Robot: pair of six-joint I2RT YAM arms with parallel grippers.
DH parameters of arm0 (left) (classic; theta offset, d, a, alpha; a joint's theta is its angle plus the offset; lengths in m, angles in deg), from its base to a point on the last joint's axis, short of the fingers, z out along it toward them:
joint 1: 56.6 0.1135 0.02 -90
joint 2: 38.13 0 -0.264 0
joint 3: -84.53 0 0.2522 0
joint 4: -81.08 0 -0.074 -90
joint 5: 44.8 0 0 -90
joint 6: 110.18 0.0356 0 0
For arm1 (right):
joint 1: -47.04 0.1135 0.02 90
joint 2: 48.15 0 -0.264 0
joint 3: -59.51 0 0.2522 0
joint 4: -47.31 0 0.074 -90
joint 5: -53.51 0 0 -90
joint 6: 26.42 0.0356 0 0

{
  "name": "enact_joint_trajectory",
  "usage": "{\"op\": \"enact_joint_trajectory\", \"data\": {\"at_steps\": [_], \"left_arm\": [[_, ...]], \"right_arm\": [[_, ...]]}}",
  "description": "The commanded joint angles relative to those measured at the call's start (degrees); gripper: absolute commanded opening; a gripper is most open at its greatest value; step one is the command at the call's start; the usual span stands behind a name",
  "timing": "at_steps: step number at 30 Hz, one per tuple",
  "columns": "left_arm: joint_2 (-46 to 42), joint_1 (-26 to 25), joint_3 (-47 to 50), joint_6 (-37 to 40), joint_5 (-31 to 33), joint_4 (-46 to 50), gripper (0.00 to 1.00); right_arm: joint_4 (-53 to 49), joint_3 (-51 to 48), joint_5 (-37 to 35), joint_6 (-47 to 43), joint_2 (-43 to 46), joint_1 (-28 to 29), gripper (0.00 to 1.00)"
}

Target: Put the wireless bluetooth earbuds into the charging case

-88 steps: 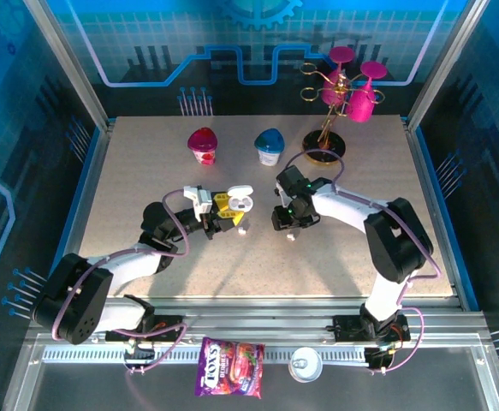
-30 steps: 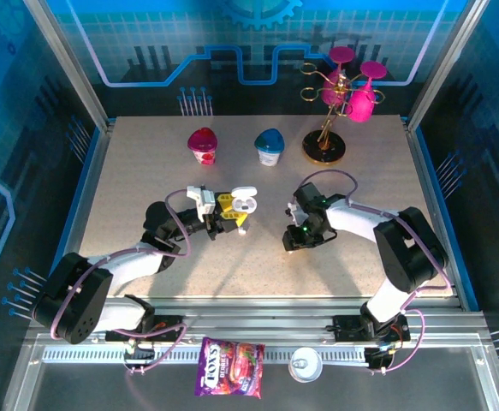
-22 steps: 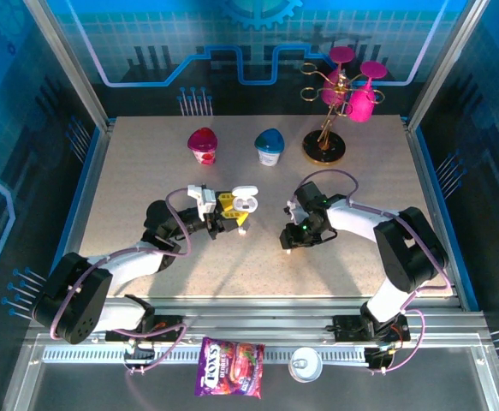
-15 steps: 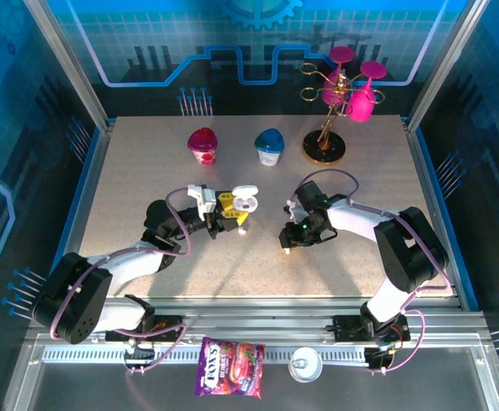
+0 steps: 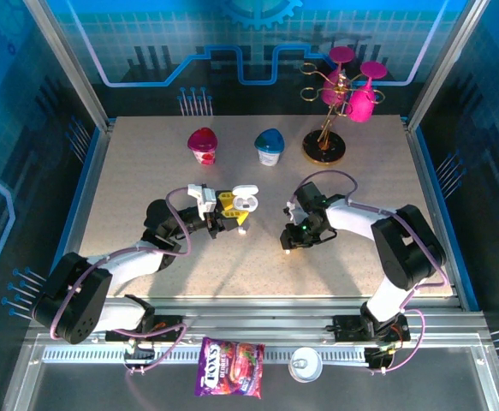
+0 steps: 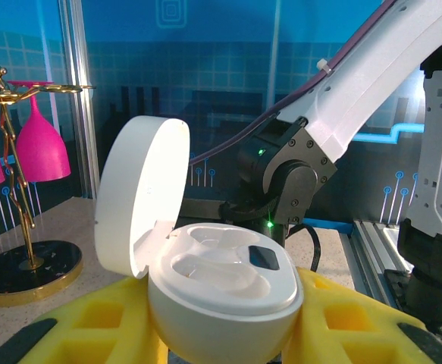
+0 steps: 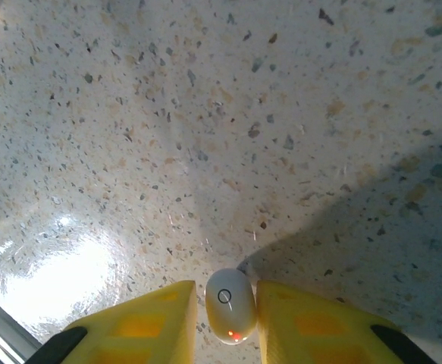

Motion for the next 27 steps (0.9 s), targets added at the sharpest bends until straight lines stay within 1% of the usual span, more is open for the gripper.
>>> {"op": "enact_joint_trajectory", "data": {"at_steps": [1,7,10,12,14,22,27], "left_arm": [[0.5,-0.5,-1.9,0.7,-0.5,-0.3,0.29],[0.5,-0.5,-1.9,0.7,-0.6,-0.1,0.30],[0.5,-0.5,-1.9,0.7,-0.5,-0.1,0.30],[0.6,-0.6,-1.9,0.7,-0.5,-0.1,0.30],[0.7,-0.6,-1.9,0.7,-0.5,-0.1,0.30],[0.5,-0.7,-1.9,0.8,-0.5,-0.1,0.30],[0.7,-0.7,-1.9,0.7,-0.4,-0.1,0.30]], "right_arm": [[-1.8,1.0,-0.2,-0.9,-1.2,-0.7,0.26],[-2.2,1.1,-1.2,-0.7,-0.8,-0.7,0.21],[-2.2,0.8,-2.1,-0.2,0.5,-0.7,0.21],[-2.0,0.7,-2.6,0.0,1.0,-0.7,0.26],[-1.9,0.7,-2.7,0.1,0.9,-0.7,0.26],[-0.9,0.6,-1.3,0.9,1.3,-0.7,0.24],[-1.4,0.3,-1.9,0.7,2.4,-0.7,0.21]]}}
